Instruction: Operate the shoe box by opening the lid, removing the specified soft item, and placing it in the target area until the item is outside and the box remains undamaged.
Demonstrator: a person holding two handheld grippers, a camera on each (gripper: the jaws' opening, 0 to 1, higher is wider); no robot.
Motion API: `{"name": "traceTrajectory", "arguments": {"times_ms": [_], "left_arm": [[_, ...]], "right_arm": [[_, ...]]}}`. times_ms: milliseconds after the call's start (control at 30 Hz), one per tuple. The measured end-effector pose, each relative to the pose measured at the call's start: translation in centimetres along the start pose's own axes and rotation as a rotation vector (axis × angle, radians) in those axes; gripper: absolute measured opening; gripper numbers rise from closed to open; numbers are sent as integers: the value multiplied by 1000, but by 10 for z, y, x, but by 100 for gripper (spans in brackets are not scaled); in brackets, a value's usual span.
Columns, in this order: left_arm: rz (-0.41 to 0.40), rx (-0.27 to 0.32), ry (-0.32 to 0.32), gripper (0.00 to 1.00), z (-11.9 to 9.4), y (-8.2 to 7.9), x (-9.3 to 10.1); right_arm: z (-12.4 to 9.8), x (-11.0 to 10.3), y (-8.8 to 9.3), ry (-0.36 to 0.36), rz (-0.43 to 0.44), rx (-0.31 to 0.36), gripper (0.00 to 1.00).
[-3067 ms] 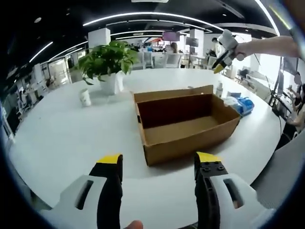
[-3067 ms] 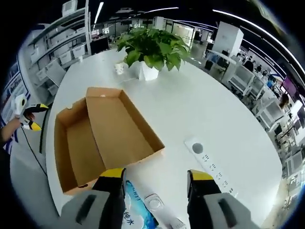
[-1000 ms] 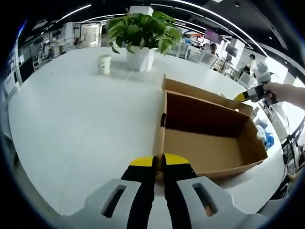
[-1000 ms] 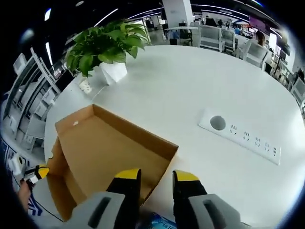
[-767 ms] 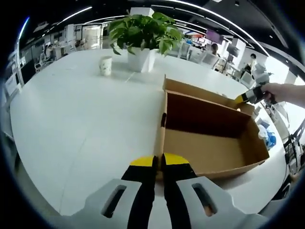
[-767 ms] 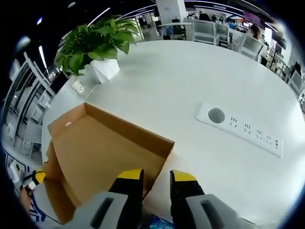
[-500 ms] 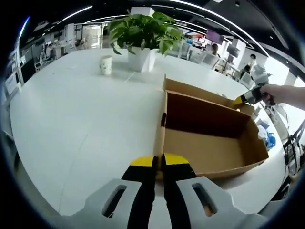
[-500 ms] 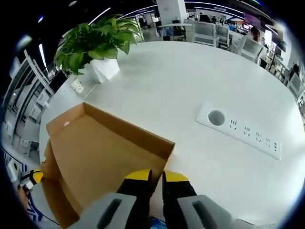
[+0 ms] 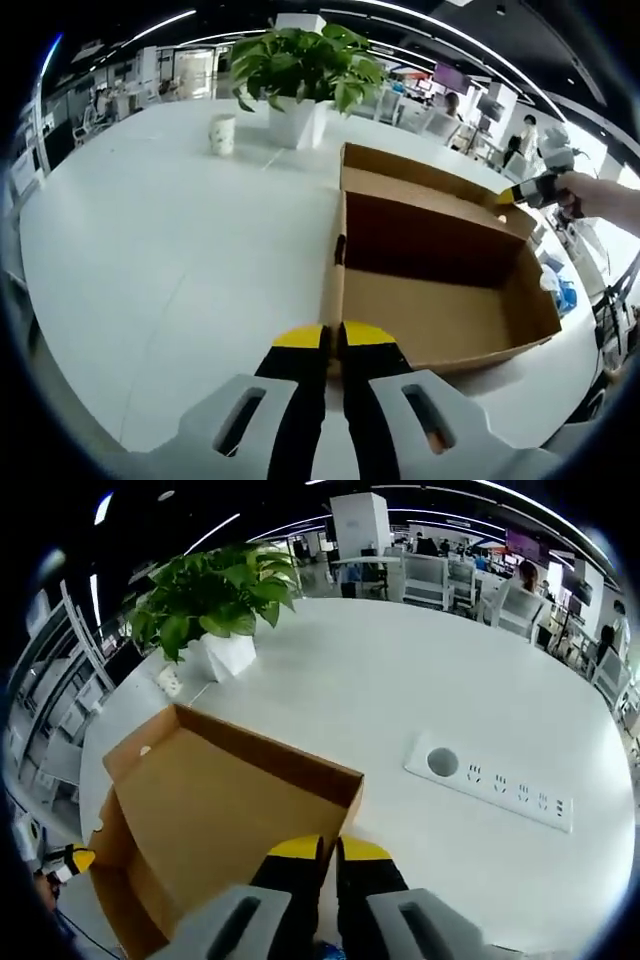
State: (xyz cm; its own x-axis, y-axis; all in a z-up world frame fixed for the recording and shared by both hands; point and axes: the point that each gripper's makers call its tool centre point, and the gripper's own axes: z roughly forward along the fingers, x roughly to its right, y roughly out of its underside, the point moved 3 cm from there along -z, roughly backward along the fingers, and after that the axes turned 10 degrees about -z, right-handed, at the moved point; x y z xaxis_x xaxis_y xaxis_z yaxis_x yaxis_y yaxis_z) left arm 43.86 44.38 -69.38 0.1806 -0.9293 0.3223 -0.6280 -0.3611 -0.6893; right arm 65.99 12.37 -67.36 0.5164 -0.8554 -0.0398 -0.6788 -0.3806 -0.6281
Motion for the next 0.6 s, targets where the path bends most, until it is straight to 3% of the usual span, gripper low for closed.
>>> {"name": "traceTrajectory", "arguments": {"times_ms": [300,600], "left_arm": [[-1,-3,0,2,0,0,1],[-6,-4,1,2,2,0,2]], "right_arm": [[-17,-1,-10,12,-64,118,0],[-36,-4,-19,4,-53,209,0]]}}
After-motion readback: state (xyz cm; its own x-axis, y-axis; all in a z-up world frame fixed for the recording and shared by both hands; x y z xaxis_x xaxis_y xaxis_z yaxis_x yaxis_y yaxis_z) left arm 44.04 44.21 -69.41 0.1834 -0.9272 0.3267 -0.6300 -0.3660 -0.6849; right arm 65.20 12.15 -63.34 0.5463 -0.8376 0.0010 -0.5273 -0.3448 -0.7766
